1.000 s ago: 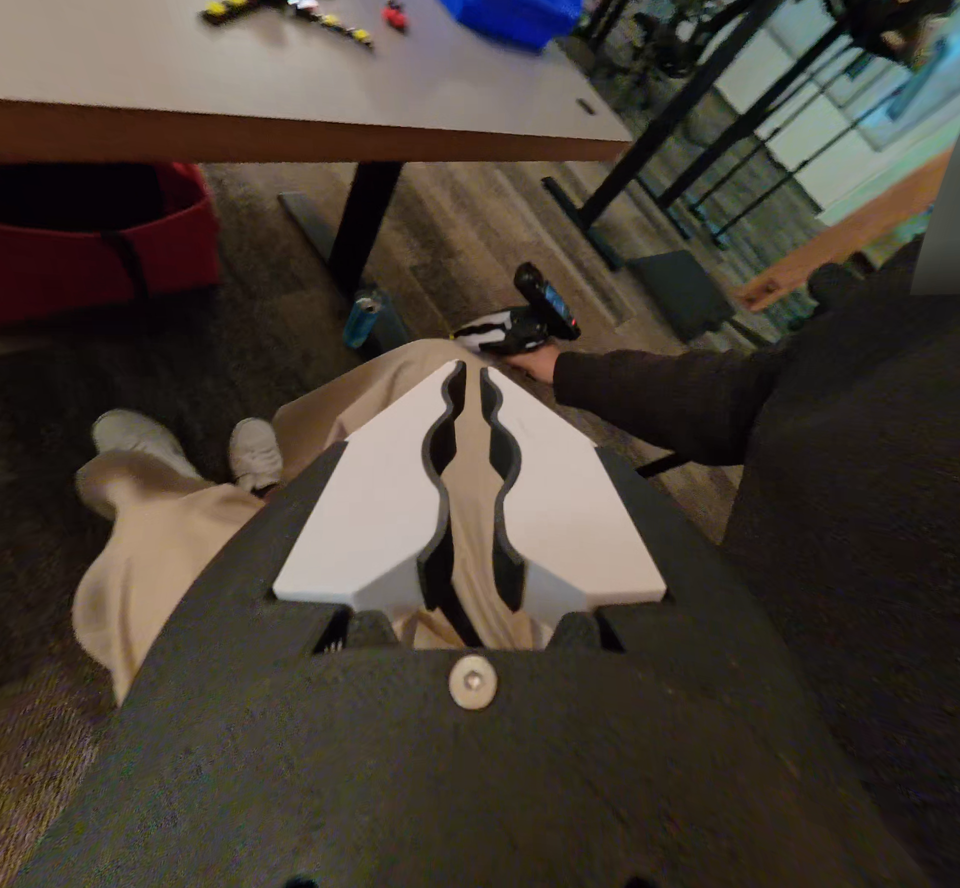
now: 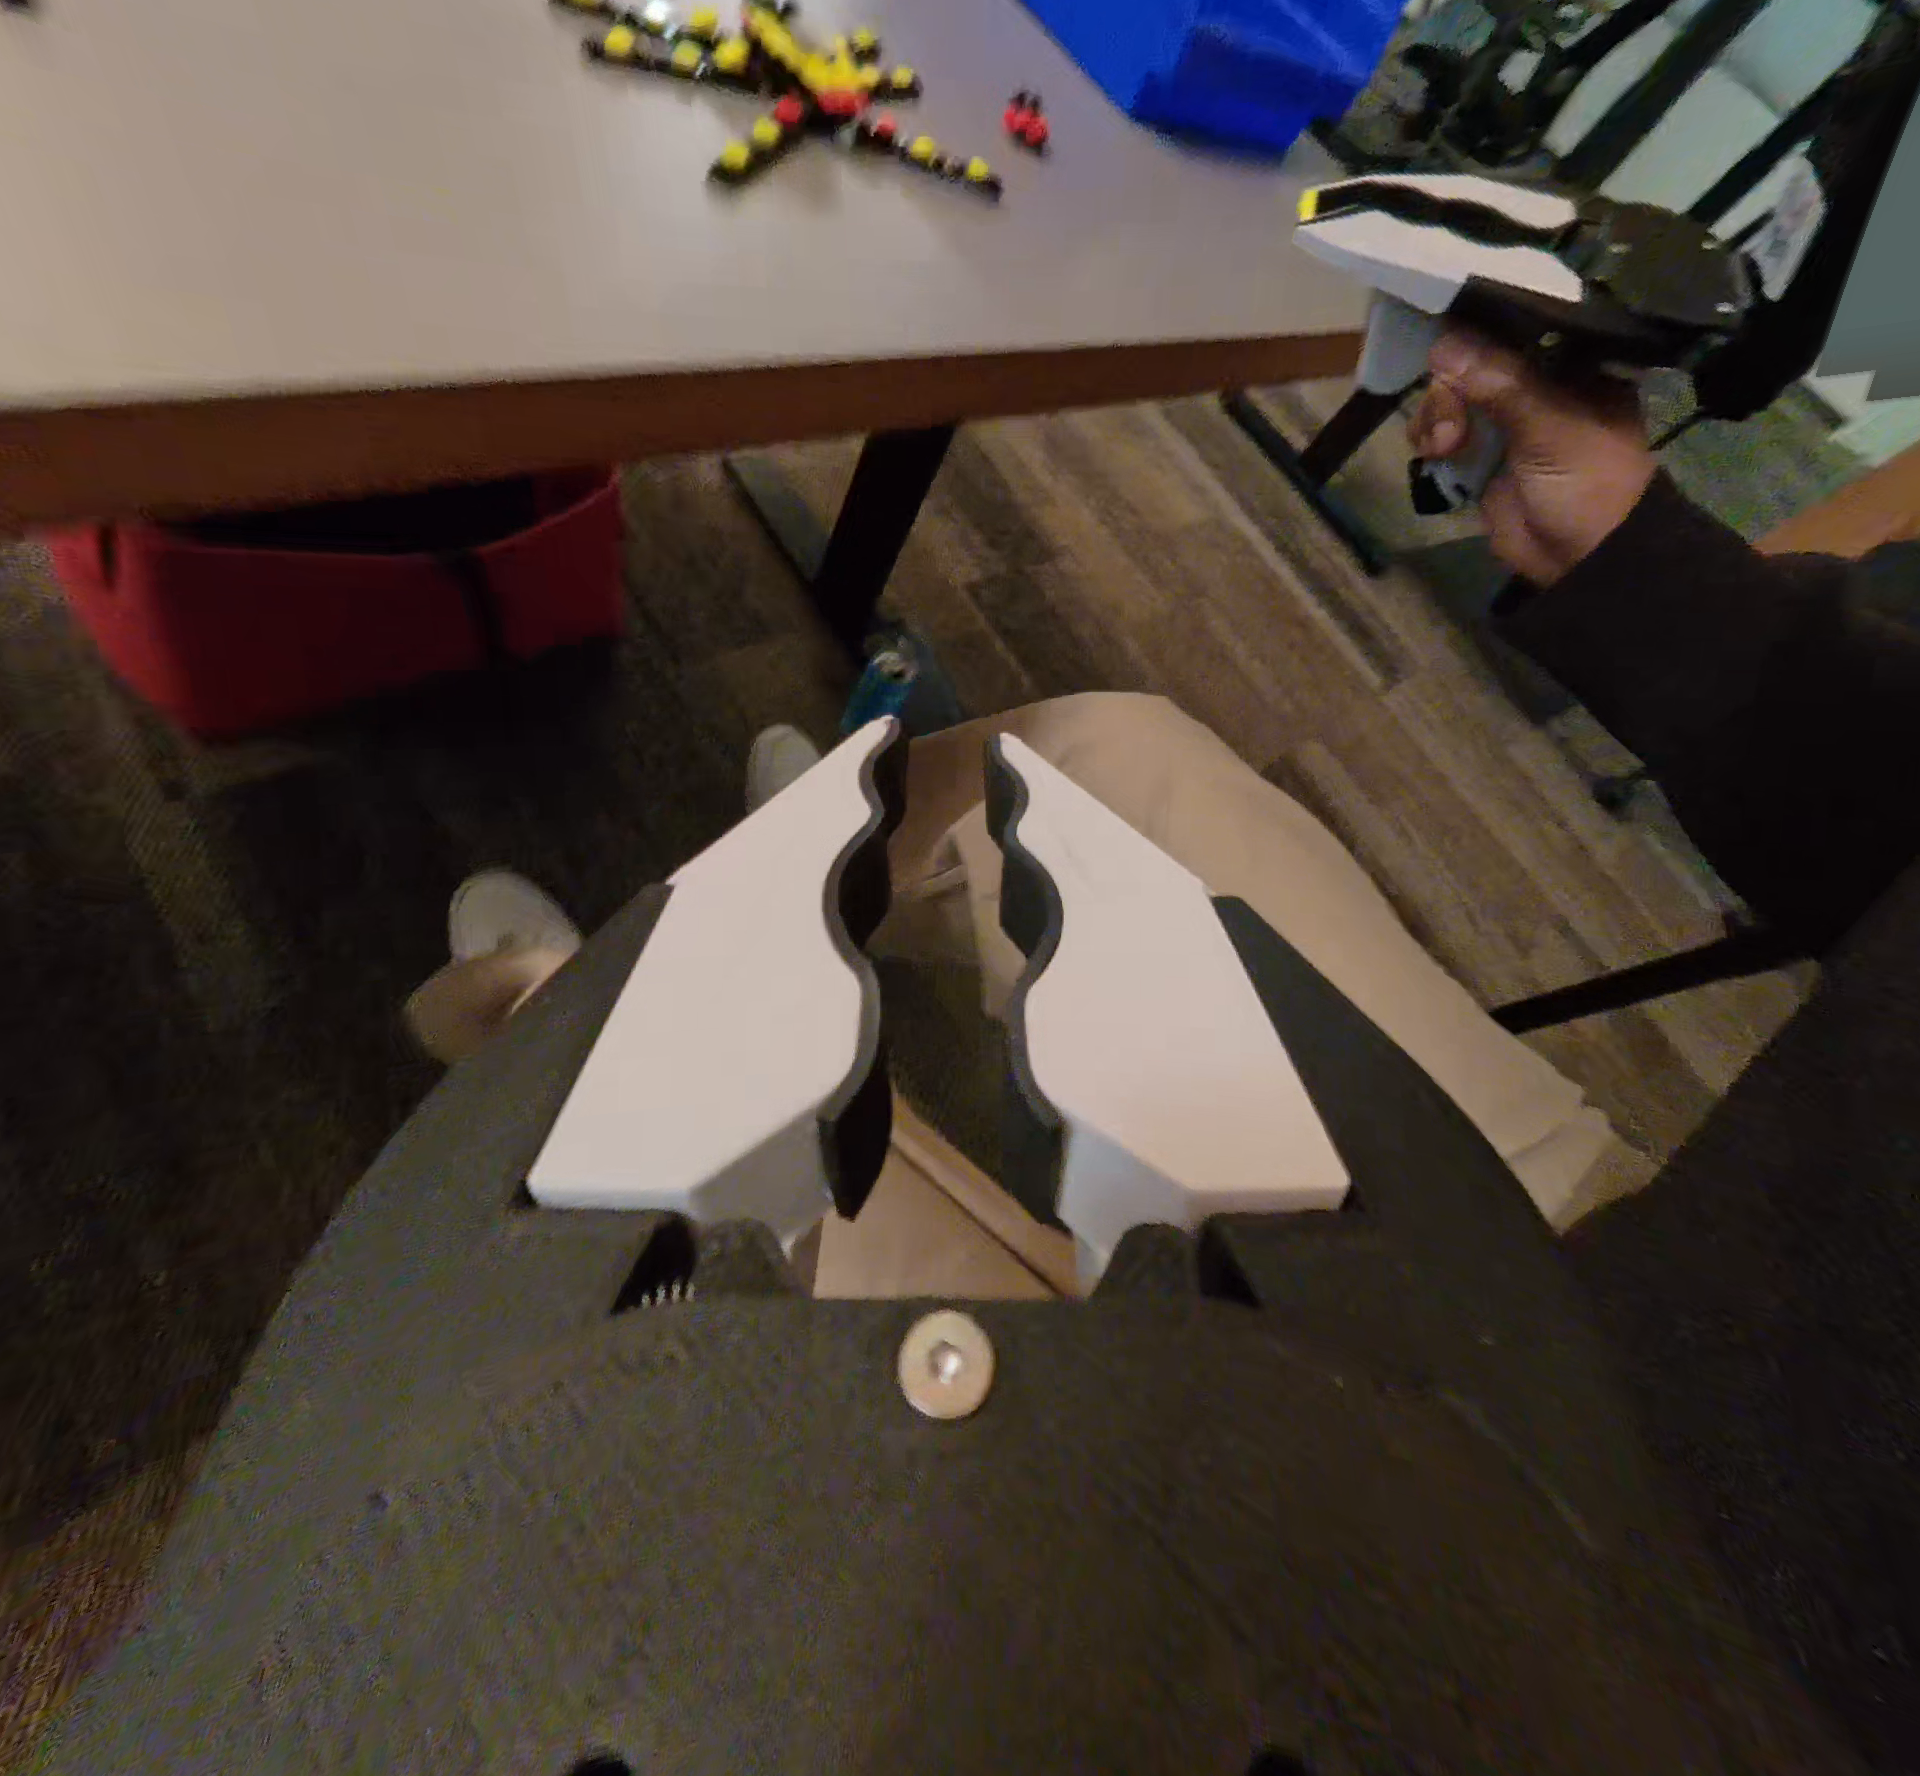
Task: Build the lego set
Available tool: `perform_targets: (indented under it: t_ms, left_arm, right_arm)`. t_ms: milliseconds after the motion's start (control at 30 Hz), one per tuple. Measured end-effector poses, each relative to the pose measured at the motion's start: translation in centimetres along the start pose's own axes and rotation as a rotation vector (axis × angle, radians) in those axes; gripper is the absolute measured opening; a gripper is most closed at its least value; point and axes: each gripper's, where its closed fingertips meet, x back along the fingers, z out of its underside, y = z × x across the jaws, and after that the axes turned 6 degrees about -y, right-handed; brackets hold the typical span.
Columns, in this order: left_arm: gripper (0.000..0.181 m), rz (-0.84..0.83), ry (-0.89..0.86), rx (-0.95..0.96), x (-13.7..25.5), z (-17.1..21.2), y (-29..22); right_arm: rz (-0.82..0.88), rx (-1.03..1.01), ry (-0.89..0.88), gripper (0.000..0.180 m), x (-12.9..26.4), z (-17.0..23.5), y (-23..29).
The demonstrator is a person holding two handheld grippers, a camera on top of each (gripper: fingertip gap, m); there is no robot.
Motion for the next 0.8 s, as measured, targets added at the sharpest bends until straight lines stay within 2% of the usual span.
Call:
perform_targets:
  t_ms: [167,233,367,433,500,600,800]
  left_arm:
    - [0.011,0.165,-0.055,-0.098,-6.4,-5.5,-1.6]
    - [0.011,0.244,-0.051,-0.134,-9.1,-6.9,-2.3]
    - [0.011,0.355,-0.081,-0.200,-13.3,-10.2,-2.5]
    - [0.011,0.382,-0.138,-0.191,-14.2,-12.5,-2.6]
    - [0.012,0.422,-0.144,-0.142,-14.1,-12.8,-2.6]
    - [0.012,0.424,-0.109,-0.051,-13.1,-11.2,-1.6]
    - [0.016,0.463,-0.156,0.100,-11.3,-12.3,-2.3]
  right_arm:
    - [-0.061,-0.131,0.037,0.016,-1.5,-4.4,-2.3]
    - [-0.118,-0.261,0.025,0.015,-2.2,-6.2,-1.9]
    - [-0.164,-0.575,-0.178,0.015,-2.1,-10.5,-0.5]
    - [-0.186,-0.719,-0.257,0.015,-2.3,-11.1,0.4]
    - [-0.169,-0.694,-0.221,0.015,-2.9,-9.6,0.8]
    - [-0.109,-0.602,-0.187,0.015,-3.0,-7.4,0.2]
    - [-0.123,-0.446,-0.114,0.016,-1.9,-4.8,0.0]
